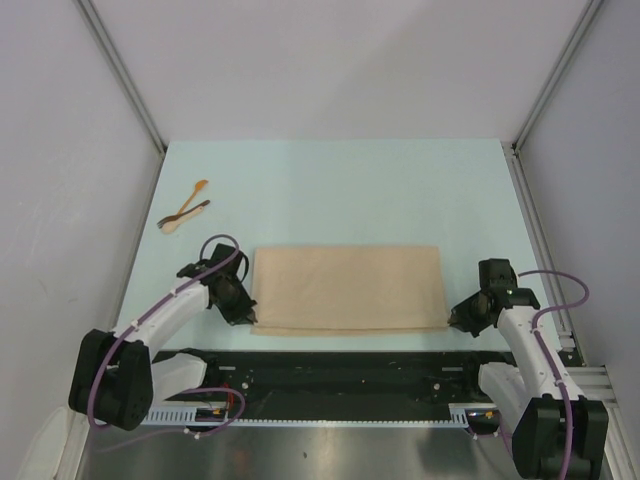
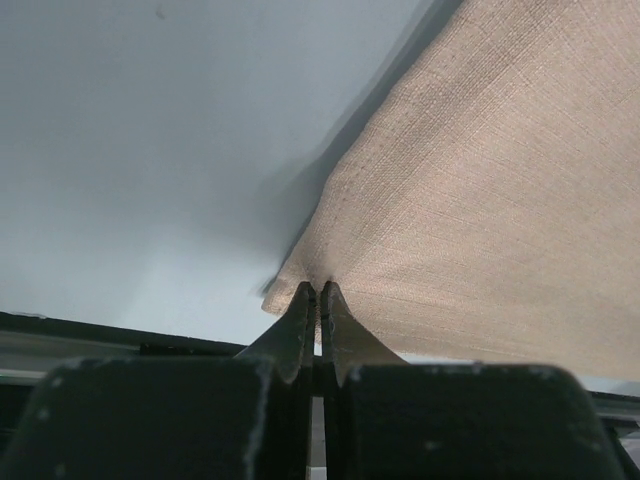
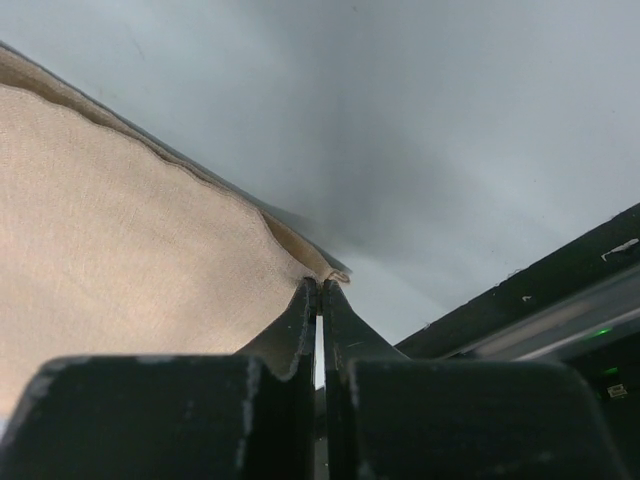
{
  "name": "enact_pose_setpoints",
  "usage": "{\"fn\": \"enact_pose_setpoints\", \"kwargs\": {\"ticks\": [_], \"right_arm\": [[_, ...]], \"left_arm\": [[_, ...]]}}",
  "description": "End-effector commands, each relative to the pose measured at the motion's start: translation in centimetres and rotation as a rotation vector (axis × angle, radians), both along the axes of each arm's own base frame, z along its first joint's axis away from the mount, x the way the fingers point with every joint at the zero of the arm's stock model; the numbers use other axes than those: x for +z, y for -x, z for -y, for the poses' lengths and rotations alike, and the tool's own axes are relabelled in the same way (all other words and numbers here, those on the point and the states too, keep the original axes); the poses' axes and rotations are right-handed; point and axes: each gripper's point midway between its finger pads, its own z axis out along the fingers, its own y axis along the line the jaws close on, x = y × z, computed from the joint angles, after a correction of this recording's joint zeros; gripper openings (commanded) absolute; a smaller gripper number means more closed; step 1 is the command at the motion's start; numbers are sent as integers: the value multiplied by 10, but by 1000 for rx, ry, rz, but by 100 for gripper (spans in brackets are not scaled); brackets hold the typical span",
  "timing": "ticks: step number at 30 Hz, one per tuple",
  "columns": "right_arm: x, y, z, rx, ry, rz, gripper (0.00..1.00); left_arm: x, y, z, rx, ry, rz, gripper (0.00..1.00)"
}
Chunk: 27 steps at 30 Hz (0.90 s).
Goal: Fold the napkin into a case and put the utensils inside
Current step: Fold and flatten the napkin at the center of the board.
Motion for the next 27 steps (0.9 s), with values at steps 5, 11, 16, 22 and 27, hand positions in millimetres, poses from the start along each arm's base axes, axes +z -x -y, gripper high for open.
{"fn": "enact_pose_setpoints", "kwargs": {"ticks": [5,11,16,22,27], "right_arm": [[7,-17,14,7,81,66,0],[0,-16,11,6,68,45,0],[-2,-11,13,5,75,21,0],[-1,-7,18,-15,107,16,0],[-7,-6,17,-20,94,-12,0]], "left_arm": [[-2,14,-25,77,-110,-1,0],[-5,20,-28,85,-143,-33,0],[-10,25,-27,86,-143,-61,0],[-15,33,-26,69,-159,-107,0],[-15,36,-28,81,-175,-88,0]]}}
